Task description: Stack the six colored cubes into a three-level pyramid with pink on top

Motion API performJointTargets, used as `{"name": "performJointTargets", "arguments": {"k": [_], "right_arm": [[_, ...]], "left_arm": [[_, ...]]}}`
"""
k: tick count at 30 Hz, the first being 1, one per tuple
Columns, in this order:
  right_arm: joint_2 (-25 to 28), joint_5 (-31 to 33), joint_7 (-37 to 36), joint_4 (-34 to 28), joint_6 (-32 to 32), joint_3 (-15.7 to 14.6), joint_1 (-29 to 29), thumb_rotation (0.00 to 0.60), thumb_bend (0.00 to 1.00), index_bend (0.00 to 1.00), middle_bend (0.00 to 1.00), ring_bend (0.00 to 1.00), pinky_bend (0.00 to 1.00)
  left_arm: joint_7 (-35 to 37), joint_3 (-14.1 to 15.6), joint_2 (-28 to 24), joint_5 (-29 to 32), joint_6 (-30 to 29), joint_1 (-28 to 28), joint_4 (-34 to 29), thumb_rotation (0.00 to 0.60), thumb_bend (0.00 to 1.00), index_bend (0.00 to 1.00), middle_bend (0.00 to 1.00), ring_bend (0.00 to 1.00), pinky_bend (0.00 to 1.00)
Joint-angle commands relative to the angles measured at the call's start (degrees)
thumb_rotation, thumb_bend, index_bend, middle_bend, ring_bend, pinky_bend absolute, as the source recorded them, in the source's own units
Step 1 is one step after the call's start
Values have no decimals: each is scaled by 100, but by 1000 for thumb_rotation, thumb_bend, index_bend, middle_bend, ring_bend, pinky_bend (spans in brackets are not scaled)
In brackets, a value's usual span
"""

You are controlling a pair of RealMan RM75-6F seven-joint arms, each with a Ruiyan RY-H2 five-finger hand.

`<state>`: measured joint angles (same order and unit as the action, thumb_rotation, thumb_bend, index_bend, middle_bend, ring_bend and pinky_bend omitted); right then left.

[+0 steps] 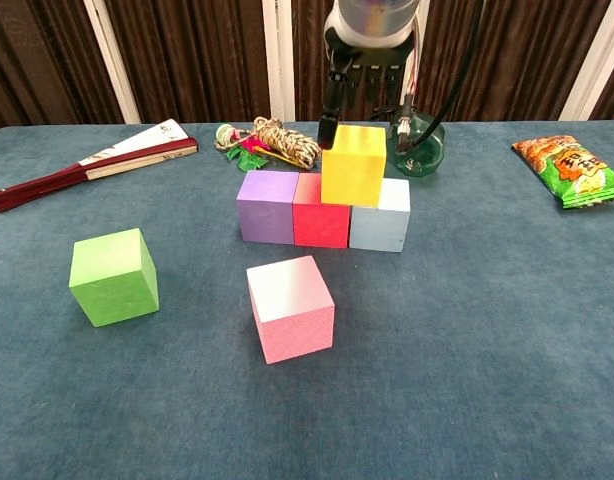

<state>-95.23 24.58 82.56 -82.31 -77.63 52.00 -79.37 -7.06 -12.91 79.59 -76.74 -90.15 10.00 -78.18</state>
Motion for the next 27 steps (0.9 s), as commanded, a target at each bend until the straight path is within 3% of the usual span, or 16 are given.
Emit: {"name": "performJointTargets", "arguments": {"k": [1, 5, 8, 14, 18, 23, 27], "right_arm": [[587, 256, -20, -1062, -251, 267, 347, 600, 268, 137, 96, 40, 11], [1215, 200, -263, -2294, -397, 402, 858, 600, 268, 137, 96, 40, 11], [1626, -284, -777, -3160, -474, 375, 1347, 600, 268, 137, 96, 47, 11], [2539, -1698, -1580, -4504, -342, -94, 2553, 600, 268, 137, 96, 72, 11], [3249, -3018, -2437, -5247, -43, -525, 3777, 600, 268, 140, 96, 77, 12], [3925, -5098, -3720, -5257, 889, -1318, 5258, 600, 268, 143, 96, 77, 11], [4211, -6629, -4734, -4874, 1291, -1784, 6025, 600, 268, 143, 96, 77, 11]], "left_arm": [[25, 11, -11, -15, 3, -4, -20, 600, 203, 93, 0, 0, 0], [77, 23, -47, -43, -12, -19, -77, 600, 203, 92, 0, 0, 0], [93, 41, -67, -62, -11, -28, -121, 600, 203, 93, 0, 0, 0], [141, 88, -106, -138, -15, -38, -237, 600, 203, 93, 0, 0, 0], [234, 115, -156, -147, 38, -46, -318, 600, 203, 93, 0, 0, 0], [222, 162, -172, -173, 95, -38, -385, 600, 203, 92, 0, 0, 0], [253, 222, -204, -224, 177, -20, -462, 600, 203, 88, 0, 0, 0]]}}
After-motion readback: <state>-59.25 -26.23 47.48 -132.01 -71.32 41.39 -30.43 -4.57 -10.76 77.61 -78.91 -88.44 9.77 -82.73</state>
